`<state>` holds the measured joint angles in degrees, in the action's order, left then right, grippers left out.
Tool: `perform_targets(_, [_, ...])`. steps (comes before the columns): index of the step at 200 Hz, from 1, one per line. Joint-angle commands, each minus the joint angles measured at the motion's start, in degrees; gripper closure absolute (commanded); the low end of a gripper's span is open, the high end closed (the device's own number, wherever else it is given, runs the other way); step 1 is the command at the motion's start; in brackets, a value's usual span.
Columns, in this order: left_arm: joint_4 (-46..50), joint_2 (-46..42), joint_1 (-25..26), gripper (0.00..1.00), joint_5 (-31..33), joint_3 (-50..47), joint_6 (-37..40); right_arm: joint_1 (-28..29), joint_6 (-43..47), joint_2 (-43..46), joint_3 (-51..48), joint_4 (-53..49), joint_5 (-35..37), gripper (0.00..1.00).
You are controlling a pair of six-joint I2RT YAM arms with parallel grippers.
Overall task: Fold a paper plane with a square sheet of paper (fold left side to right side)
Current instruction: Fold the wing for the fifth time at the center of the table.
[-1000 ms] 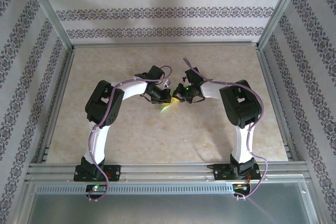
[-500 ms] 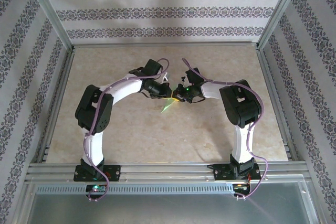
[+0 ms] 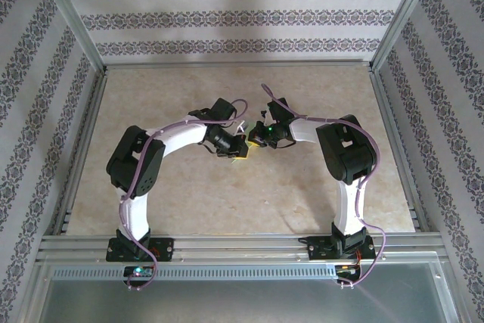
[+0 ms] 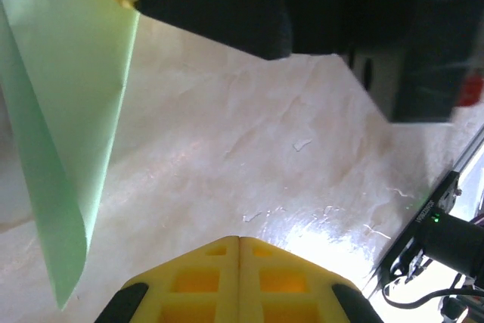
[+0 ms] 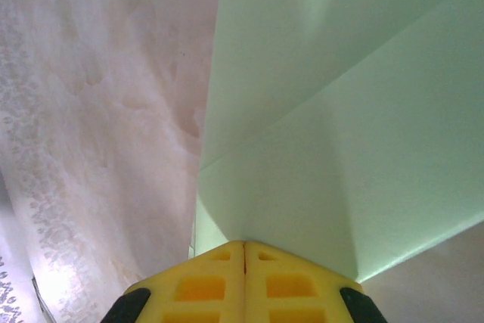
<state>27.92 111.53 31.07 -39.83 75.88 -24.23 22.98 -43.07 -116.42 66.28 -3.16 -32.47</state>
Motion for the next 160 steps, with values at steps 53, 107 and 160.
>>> perform_targets(53, [-0.5, 4.3, 0.2, 0.98, 3.3, 2.8, -0.1, 0.3, 2.6, -4.7, -1.3, -8.7, 4.6, 1.00])
perform_targets(107, [-1.6, 4.8, 0.1, 0.99, 4.1, 3.2, -0.7, 0.6, 3.0, -5.0, -0.7, -9.3, 4.8, 1.00])
perform_targets(160, [-1.5, 6.0, -0.2, 0.99, 5.9, 3.9, -0.8, 0.6, 3.5, -5.1, -0.5, -10.1, 5.0, 1.00])
